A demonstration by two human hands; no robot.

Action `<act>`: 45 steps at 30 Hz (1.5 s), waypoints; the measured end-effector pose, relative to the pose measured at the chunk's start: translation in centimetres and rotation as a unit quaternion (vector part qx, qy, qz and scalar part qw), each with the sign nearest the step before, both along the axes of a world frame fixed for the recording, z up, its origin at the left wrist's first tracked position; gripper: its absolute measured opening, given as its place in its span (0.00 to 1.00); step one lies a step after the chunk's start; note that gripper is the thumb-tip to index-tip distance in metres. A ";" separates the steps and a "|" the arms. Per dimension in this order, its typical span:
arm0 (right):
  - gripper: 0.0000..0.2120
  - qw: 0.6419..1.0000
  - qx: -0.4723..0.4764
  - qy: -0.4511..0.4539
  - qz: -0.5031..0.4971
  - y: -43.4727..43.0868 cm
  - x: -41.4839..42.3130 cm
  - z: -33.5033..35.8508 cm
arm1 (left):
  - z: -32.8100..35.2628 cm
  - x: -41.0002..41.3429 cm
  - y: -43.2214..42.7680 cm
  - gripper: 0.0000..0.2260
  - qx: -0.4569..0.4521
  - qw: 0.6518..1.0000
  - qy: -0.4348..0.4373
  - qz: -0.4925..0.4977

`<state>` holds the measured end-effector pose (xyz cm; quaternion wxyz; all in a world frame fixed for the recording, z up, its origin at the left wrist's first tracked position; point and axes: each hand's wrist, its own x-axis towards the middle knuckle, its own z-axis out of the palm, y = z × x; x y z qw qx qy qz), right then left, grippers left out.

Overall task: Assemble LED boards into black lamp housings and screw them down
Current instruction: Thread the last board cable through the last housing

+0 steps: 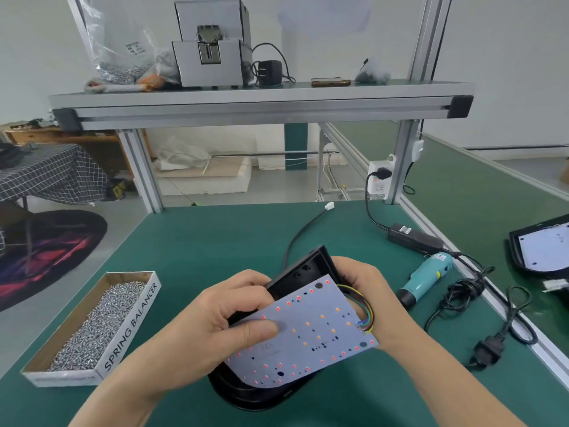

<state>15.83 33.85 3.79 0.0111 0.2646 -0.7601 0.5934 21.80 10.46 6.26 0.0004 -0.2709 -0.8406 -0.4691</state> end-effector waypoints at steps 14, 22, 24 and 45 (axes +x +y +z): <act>0.13 0.989 0.128 -0.063 0.034 0.4 -0.7 0.7 | -1.4 -0.4 -0.1 0.09 0.016 0.999 -0.025 -0.026; 0.56 0.959 0.086 -0.190 0.190 2.8 -0.7 1.8 | -4.0 0.0 -2.3 0.20 0.359 0.899 -0.238 0.083; 0.35 0.971 0.043 -0.187 0.144 2.7 -1.1 1.4 | -4.6 0.1 -2.1 0.21 0.399 0.875 -0.255 0.097; 0.07 0.968 -0.043 0.159 -0.188 1.8 1.8 2.5 | -5.1 -0.9 1.0 0.27 0.382 0.896 -0.180 0.135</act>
